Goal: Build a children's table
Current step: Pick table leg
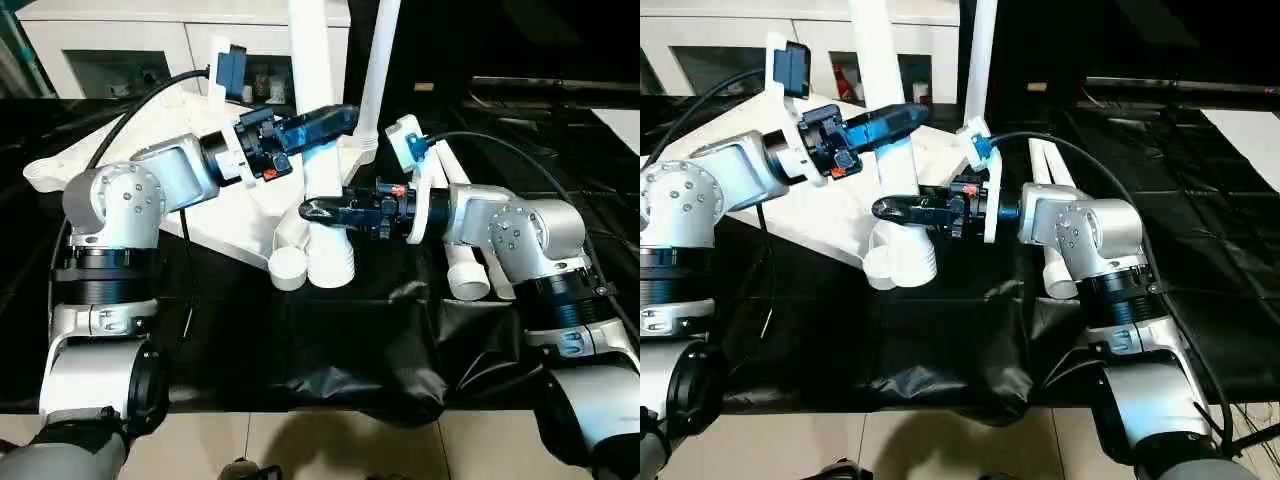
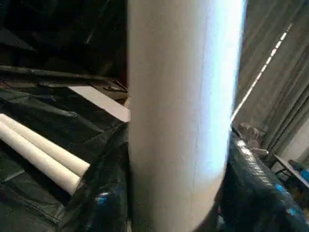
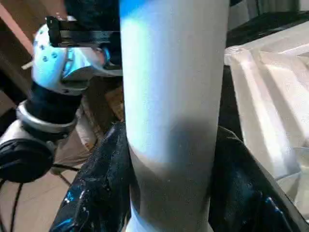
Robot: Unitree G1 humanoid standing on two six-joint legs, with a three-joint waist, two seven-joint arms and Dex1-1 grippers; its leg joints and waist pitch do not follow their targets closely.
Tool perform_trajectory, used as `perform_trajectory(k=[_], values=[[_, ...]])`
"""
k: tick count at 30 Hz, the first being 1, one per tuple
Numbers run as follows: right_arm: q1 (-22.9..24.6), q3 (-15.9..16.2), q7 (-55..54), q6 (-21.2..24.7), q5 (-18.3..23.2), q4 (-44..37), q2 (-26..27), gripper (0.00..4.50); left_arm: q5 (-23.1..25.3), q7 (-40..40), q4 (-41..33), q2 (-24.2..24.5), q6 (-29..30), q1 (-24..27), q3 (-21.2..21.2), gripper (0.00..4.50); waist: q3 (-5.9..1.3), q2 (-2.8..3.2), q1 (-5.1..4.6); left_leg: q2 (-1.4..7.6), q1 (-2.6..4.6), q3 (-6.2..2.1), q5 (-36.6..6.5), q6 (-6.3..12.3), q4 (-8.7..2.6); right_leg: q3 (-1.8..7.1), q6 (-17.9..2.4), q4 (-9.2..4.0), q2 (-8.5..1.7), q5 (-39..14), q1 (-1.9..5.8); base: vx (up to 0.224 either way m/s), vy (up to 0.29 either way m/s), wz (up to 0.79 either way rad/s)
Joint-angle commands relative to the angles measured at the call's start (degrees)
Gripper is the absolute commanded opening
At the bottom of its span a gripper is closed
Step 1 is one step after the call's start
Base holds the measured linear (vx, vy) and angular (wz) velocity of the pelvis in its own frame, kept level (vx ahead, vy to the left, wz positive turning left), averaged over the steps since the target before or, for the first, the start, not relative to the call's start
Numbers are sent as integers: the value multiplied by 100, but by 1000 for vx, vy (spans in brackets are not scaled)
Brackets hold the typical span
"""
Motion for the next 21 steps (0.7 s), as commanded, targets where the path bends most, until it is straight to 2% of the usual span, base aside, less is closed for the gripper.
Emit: perform_trajectory(k=[1,4,5,6,7,9,10,12,13,14,21], values=[[-68,-56,-356,-189,-262,159,72,186,362,393,-183,-80,-398,-35,-126,275,-516,-23,16,-51,-24,103,-257,43,-299,292,-882,-385,-368,-532,472,0,0,0],[-78,-51,-541,-354,-375,177,140,186,709,841,-239,-158,-607,14,-219,298,-526,-26,15,-55,-30,99,-196,28,-295,294,-860,-365,-366,-437,482,0,0,0],[-84,-53,-593,-390,-398,185,159,186,800,970,-278,-185,-665,32,-247,296,-529,15,17,-45,-29,88,-202,15,-296,292,-873,-353,-365,-402,481,0,0,0],[-93,-54,-661,-436,-427,194,180,186,891,1140,-333,-228,-720,54,-270,295,-528,-4,7,-44,-31,91,-196,15,-292,294,-880,-355,-359,-306,485,0,0,0],[-113,-58,-765,-488,-470,214,216,186,934,1377,-357,-299,-703,54,-230,295,-535,9,6,-41,-25,88,-199,12,-291,293,-915,-340,-358,-246,486,0,0,0],[-123,-43,-829,-529,-513,218,239,186,929,1477,-353,-335,-666,38,-202,295,-533,-10,6,-58,-34,96,-174,49,-283,291,-960,-337,-350,-172,489,0,0,0],[-126,-28,-860,-556,-536,217,257,186,907,1582,-320,-370,-634,7,-153,270,-540,-8,12,-60,-31,98,-181,57,-279,293,-980,-335,-355,-184,490,0,0,0],[-124,-19,-881,-588,-557,220,285,186,888,1745,-242,-438,-655,-49,-46,258,-529,-8,9,-59,-29,97,-226,64,-284,289,-988,-348,-351,-241,484,0,0,0],[-119,14,-894,-632,-608,223,307,186,834,1702,-202,-446,-653,-82,4,253,-529,-27,10,-67,-31,100,-243,74,-282,289,-965,-359,-352,-299,491,0,0,0],[-118,35,-896,-655,-632,224,318,186,755,1627,-195,-444,-602,-89,19,231,-531,-19,15,-65,-29,98,-240,72,-284,290,-962,-355,-357,-328,488,0,0,0],[-118,98,-960,-742,-714,204,364,186,640,1563,-298,-430,-522,-24,12,187,-532,-2,9,-56,-27,94,-222,91,-282,290,-1012,-344,-357,-236,480,0,0,0]])
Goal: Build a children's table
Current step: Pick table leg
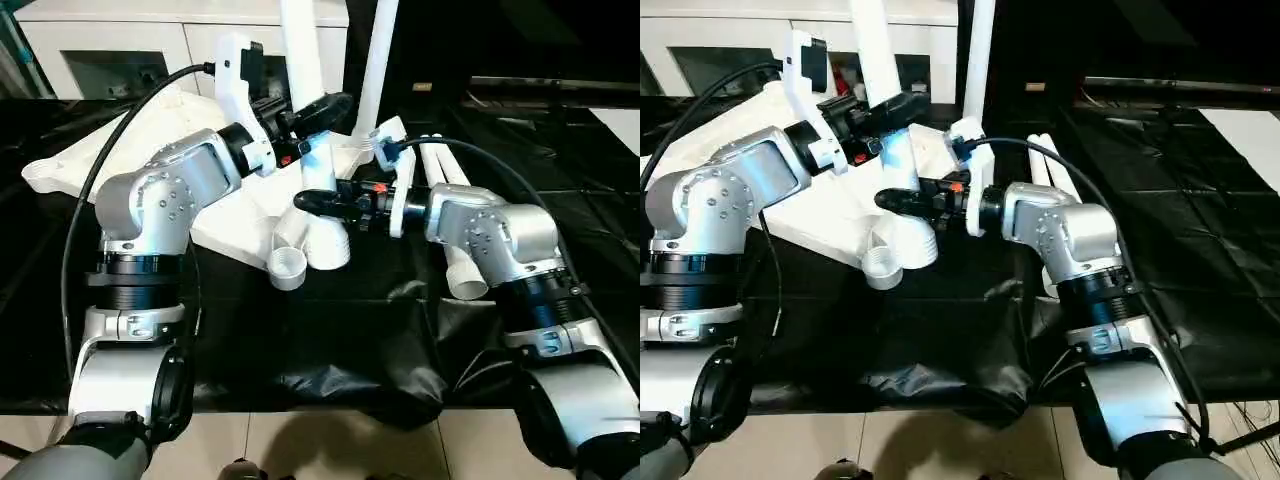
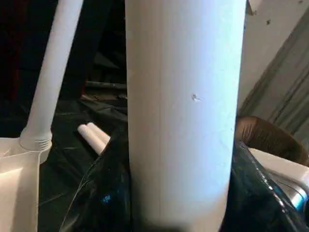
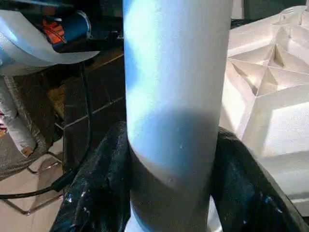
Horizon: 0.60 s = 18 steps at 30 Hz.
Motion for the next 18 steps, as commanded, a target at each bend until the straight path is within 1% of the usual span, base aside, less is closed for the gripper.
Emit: perform_trajectory(k=[1,2,4,5,7,9,11,13,14,15,17,18], values=[[-99,46,-96,-235,-147,-45,2,186,-56,-132,-78,15,-46,-34,-17,185,-534,-6,20,-54,-15,96,-239,94,-282,291,-1008,-348,-360,-253,481,0,0,0],[-100,45,-108,-277,-170,-45,10,186,-58,-228,-97,39,-94,-21,-50,184,-531,-14,14,-52,-13,97,-240,97,-284,291,-1005,-349,-358,-262,477,0,0,0],[-87,-9,6,-290,-72,-67,34,186,-64,-528,-192,117,-159,35,-194,184,-530,-12,8,-57,-16,100,-246,103,-286,294,-990,-350,-360,-306,480,0,0,0],[-87,-65,53,-237,-7,-61,61,221,-73,-617,-228,140,-171,53,-235,184,-531,-6,13,-54,-11,95,-244,104,-288,294,-990,-350,-362,-310,478,0,0,0],[-100,-150,141,-16,118,-43,36,256,-164,-870,-326,180,-114,87,-314,183,-528,-9,4,-44,-4,98,-264,111,-293,298,-1012,-345,-363,-288,478,0,0,0],[-48,5,379,38,80,-107,-103,258,-187,-1135,-386,256,-97,120,-444,183,-530,10,11,-40,-3,96,-245,133,-290,297,-1048,-337,-361,-250,475,0,0,0],[31,295,741,12,-8,-179,-292,289,-235,-1369,-414,315,-48,141,-557,182,-528,17,15,-41,1,103,-256,142,-281,299,-1089,-329,-348,-141,468,0,0,0],[86,464,1013,-24,-38,-211,-402,295,-283,-1537,-431,357,-25,156,-631,182,-518,3,21,-50,-2,105,-374,138,-288,294,-1065,-352,-353,-285,486,0,0,0],[106,499,1076,-35,-41,-223,-423,298,-300,-1590,-445,375,-16,166,-653,182,-516,-2,20,-47,-9,103,-373,130,-288,297,-1057,-349,-359,-307,490,0,0,0],[118,538,1155,-51,-52,-220,-444,298,-334,-1651,-444,387,5,165,-664,182,-519,-20,19,-59,-18,110,-365,134,-282,297,-1037,-362,-362,-363,496,0,0,0],[136,630,1303,-61,-74,-229,-478,298,-384,-1768,-440,418,41,157,-680,182,-522,-13,16,-53,-20,105,-332,135,-280,292,-1025,-358,-359,-411,489,0,0,0],[140,661,1335,-65,-85,-240,-488,298,-405,-1828,-437,427,62,154,-674,182,-518,-35,6,-58,-30,104,-318,136,-283,289,-1014,-358,-359,-449,498,0,0,0]])
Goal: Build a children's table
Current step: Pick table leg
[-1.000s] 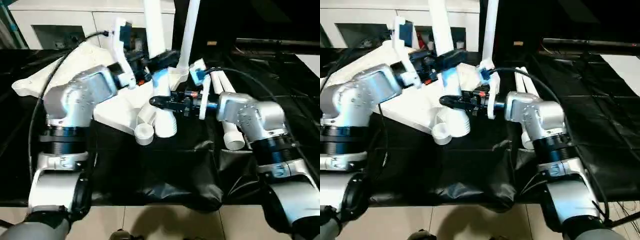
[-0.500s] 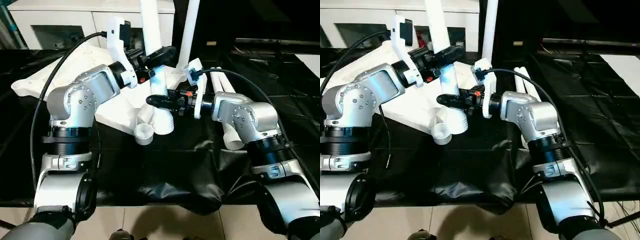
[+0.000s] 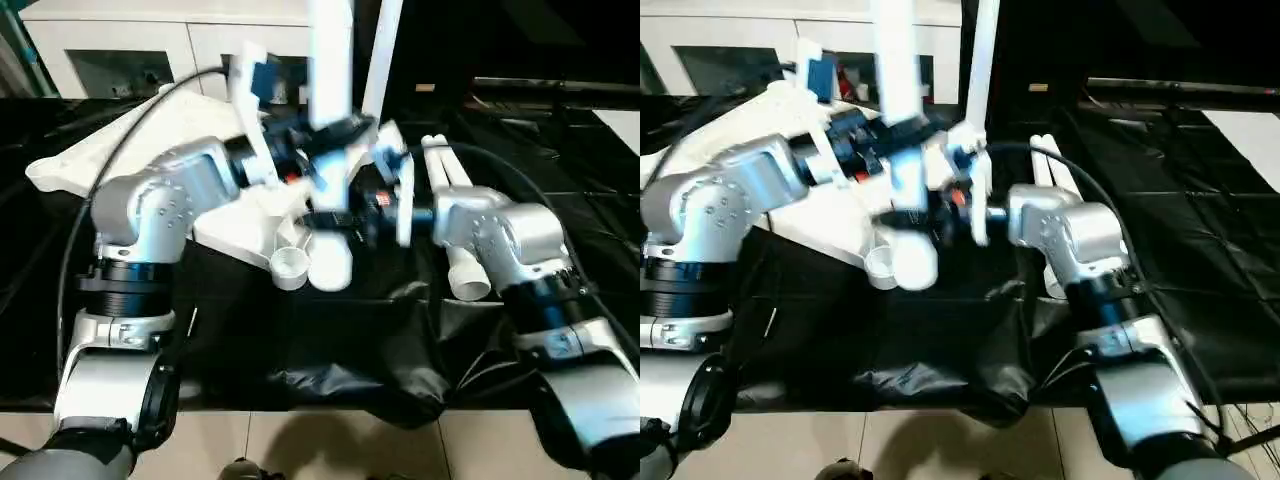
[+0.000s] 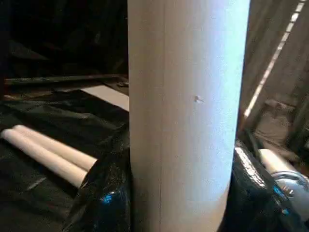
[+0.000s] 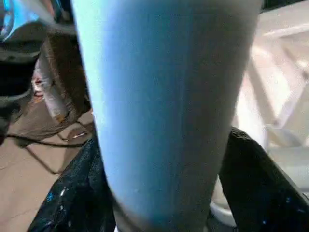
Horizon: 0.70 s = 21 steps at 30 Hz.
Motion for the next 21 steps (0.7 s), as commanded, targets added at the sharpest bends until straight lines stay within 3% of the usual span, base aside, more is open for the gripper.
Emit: perform_trajectory(k=[1,11,12,21], values=[[15,102,94,-25,-89,-143,-70,298,-106,-172,-177,87,63,-23,-40,182,-516,-33,21,-57,-31,105,-313,144,-288,290,-991,-373,-358,-489,487,0,0,0],[-15,148,242,-69,-96,-69,-67,298,-90,-355,-207,186,-3,30,-86,182,-521,-45,37,-47,-20,110,-255,162,-285,296,-982,-363,-356,-480,468,0,0,0],[-17,138,282,-62,-82,-60,-84,270,-91,-391,-197,203,-1,36,-81,182,-519,-47,37,-45,-23,108,-248,157,-289,296,-983,-358,-356,-460,470,0,0,0],[44,41,350,-24,1,-54,-36,205,-111,-450,-137,190,-14,-26,-37,182,-523,-18,34,-48,-25,103,-287,140,-284,290,-971,-366,-353,-482,471,0,0,0]])
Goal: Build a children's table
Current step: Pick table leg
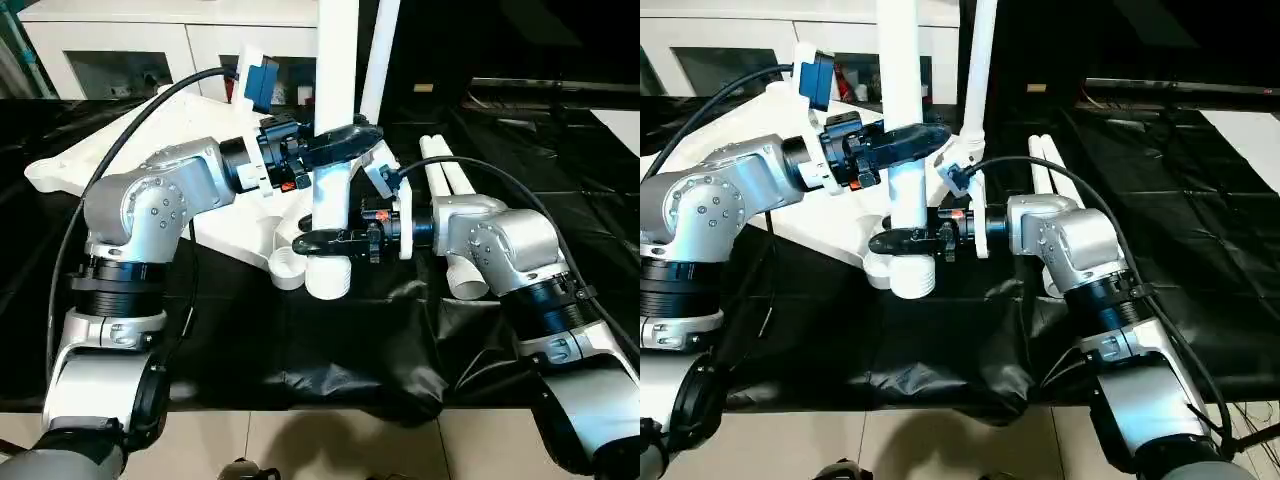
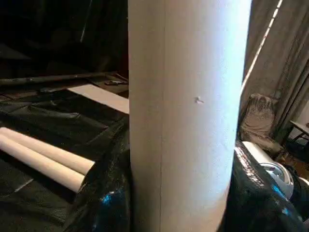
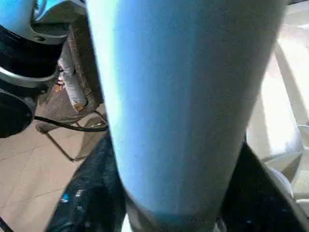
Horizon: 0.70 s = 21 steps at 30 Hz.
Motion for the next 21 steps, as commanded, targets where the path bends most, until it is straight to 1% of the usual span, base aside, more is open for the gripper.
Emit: perform_trajectory(k=[1,3,5,6,7,8,10,11,13,14,15,16,17,18,19,20,21], values=[[48,-55,-39,11,25,-41,-44,196,-63,-92,-109,6,-18,-46,-10,182,-524,1,16,-44,-14,100,-297,134,-286,289,-988,-368,-351,-467,465,0,0,0],[63,-95,-62,-2,25,-27,-45,191,-64,-93,-80,1,-26,-67,0,182,-527,12,19,-49,-17,99,-302,129,-282,290,-1007,-358,-349,-418,472,0,0,0],[68,-134,-93,-16,19,-9,-41,189,-11,-41,-42,-3,-98,-80,-2,182,-528,3,17,-49,-14,99,-315,125,-283,289,-1021,-360,-348,-409,471,0,0,0],[68,-144,-102,-23,17,-3,-40,189,32,3,-22,-10,-150,-85,-2,182,-527,23,16,-45,-13,94,-329,121,-286,286,-1023,-364,-347,-413,469,0,0,0],[70,-172,-132,-42,15,11,-32,188,13,164,93,-48,-77,-148,88,217,-533,13,15,-48,-17,95,-324,111,-281,288,-1038,-352,-345,-352,478,0,0,0],[73,-190,-151,-45,20,10,-24,188,-47,179,132,-78,-61,-172,154,217,-531,11,16,-52,-16,97,-325,117,-281,287,-1045,-358,-344,-346,477,0,0,0],[78,-264,-197,-55,34,14,0,188,-174,211,226,-150,-59,-222,307,255,-532,5,18,-59,-21,99,-316,124,-280,284,-1046,-363,-344,-361,483,0,0,0],[79,-287,-215,-59,41,14,7,188,-211,226,254,-167,-46,-234,351,255,-534,7,21,-61,-21,99,-301,124,-277,284,-1046,-362,-344,-359,483,0,0,0],[87,-455,-360,-109,105,34,77,187,-159,395,364,-303,-417,-250,522,270,-546,-3,30,-58,-22,93,-266,123,-273,287,-1082,-346,-351,-258,492,0,0,0],[87,-515,-409,-124,132,44,102,187,-131,441,402,-353,-583,-254,575,289,-539,-8,27,-61,-32,95,-263,142,-274,291,-1075,-364,-350,-251,489,0,0,0],[84,-620,-494,-154,187,58,147,187,-144,509,475,-446,-836,-266,702,298,-540,-4,28,-61,-26,92,-290,133,-276,284,-1070,-362,-353,-287,497,0,0,0],[92,-796,-641,-209,285,54,237,187,-274,627,580,-599,-1143,-275,975,302,-531,-7,25,-75,-38,107,-305,154,-269,289,-1052,-392,-352,-326,492,0,0,0],[88,-858,-690,-218,320,63,264,187,-317,673,620,-651,-1245,-283,1058,304,-543,-10,33,-70,-31,100,-304,141,-269,285,-1056,-376,-360,-328,501,0,0,0],[89,-1075,-878,-247,446,62,364,187,-592,731,688,-781,-1316,-261,1333,304,-543,43,36,-62,-26,92,-298,142,-269,281,-1065,-370,-355,-318,485,0,0,0],[93,-1306,-1117,-301,551,73,460,187,-843,744,770,-880,-1351,-212,1590,304,-555,107,49,-65,-22,84,-314,134,-262,276,-1111,-353,-360,-268,484,0,0,0],[93,-1306,-1117,-301,551,73,460,187,-843,744,770,-880,-1351,-212,1590,304,-551,73,33,-71,-26,101,-318,145,-259,284,-1115,-376,-347,-226,477,0,0,0],[113,-1394,-1293,-414,519,76,486,186,-870,672,842,-839,-1334,-164,1641,304,-562,124,45,-71,-14,81,-319,130,-262,270,-1142,-351,-339,-173,479,0,0,0]])
